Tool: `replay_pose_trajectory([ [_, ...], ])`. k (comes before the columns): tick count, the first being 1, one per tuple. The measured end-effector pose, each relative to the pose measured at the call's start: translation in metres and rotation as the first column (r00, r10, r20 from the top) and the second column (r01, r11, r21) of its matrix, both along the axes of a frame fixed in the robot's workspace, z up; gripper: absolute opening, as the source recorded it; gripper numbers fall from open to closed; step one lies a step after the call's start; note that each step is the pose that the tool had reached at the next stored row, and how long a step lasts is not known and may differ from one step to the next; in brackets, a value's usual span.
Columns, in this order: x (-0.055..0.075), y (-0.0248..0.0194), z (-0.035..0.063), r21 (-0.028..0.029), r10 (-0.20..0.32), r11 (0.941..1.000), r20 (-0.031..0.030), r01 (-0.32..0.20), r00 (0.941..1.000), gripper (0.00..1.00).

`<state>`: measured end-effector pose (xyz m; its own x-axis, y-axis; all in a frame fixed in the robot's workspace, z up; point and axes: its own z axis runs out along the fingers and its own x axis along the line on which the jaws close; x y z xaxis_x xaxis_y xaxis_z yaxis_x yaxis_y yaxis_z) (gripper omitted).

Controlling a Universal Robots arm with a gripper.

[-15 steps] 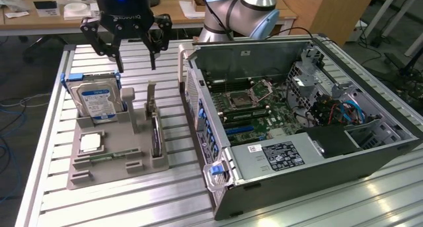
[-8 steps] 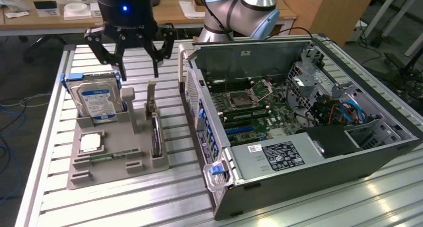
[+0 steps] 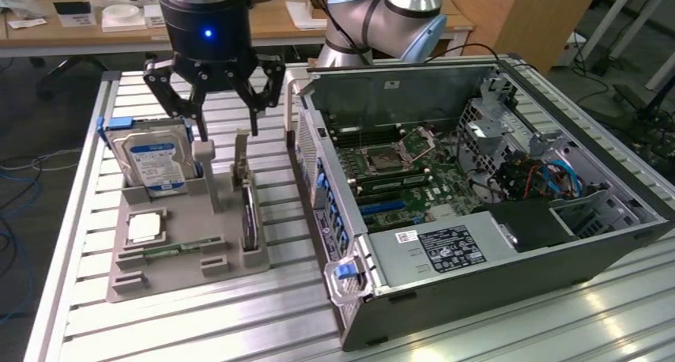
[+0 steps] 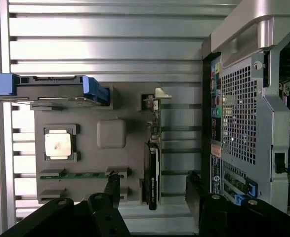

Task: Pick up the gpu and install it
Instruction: 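Pick up the gpu and move the gpu toward the slot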

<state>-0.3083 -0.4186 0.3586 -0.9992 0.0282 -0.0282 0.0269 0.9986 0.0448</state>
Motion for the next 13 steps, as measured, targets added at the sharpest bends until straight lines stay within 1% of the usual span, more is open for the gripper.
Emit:
replay_pose_trajectory([
  [13, 0.0, -0.0001, -0.0217, -0.0001, 0.0, 1.0, 0.0, 0.0, 1.0, 0.65],
])
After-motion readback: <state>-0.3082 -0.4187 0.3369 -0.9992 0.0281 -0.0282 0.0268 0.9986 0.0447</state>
